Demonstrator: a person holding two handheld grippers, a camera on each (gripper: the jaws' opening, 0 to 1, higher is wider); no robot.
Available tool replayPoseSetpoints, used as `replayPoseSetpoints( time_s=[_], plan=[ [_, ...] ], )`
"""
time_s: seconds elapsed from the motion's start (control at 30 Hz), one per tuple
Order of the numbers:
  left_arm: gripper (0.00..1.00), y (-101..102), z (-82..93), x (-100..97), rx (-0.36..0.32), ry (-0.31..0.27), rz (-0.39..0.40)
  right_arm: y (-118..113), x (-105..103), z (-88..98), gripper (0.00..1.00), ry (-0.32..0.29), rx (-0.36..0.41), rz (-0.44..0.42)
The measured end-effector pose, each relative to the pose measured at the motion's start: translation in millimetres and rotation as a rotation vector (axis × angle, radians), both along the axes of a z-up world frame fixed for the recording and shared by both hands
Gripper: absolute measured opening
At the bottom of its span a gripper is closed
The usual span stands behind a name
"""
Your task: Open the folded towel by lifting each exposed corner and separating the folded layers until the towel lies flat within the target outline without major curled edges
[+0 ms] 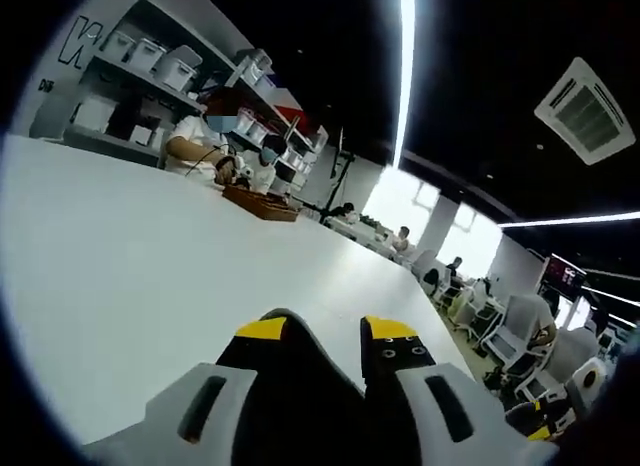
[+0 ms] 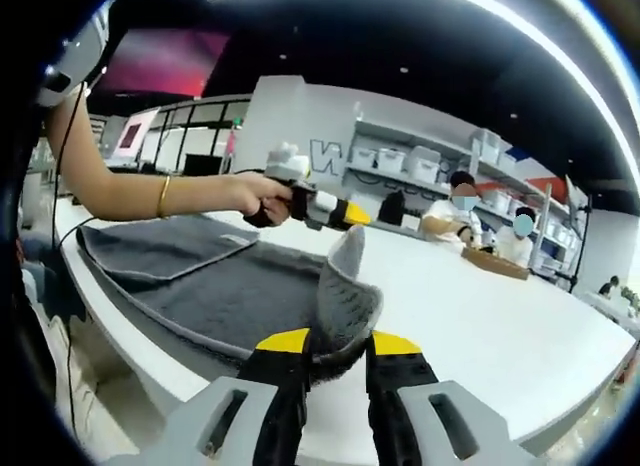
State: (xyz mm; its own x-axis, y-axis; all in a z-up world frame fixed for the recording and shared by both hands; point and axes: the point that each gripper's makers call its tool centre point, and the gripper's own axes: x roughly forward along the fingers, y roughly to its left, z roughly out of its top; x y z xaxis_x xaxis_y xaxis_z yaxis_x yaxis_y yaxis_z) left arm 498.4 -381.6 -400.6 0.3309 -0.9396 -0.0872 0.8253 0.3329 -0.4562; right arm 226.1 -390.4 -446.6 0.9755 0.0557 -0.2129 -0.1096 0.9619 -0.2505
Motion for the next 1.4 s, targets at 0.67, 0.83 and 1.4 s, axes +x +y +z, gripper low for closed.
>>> replayPoseSetpoints(
  time_s=[0.67, 0.83, 1.4],
  plan=[
    [0.4, -11.7, 0.5, 0.5, 0.029, 0.016, 0.021, -15.0, -2.8, 10.8, 0.1, -0.028, -0.004, -0.057],
    [0.5, -10.7, -9.4, -10.6, 0.098, -0.005, -0.028, -13.9, -1.1, 11.8, 0.09, -0.031, 0.001, -0.047],
    [0.29, 17.9, -33.2, 4.1, 0.216, -0.079, 0.002, 4.2, 15.5, 13.5, 0.0, -0.012, -0.079, 0.031]
  ],
)
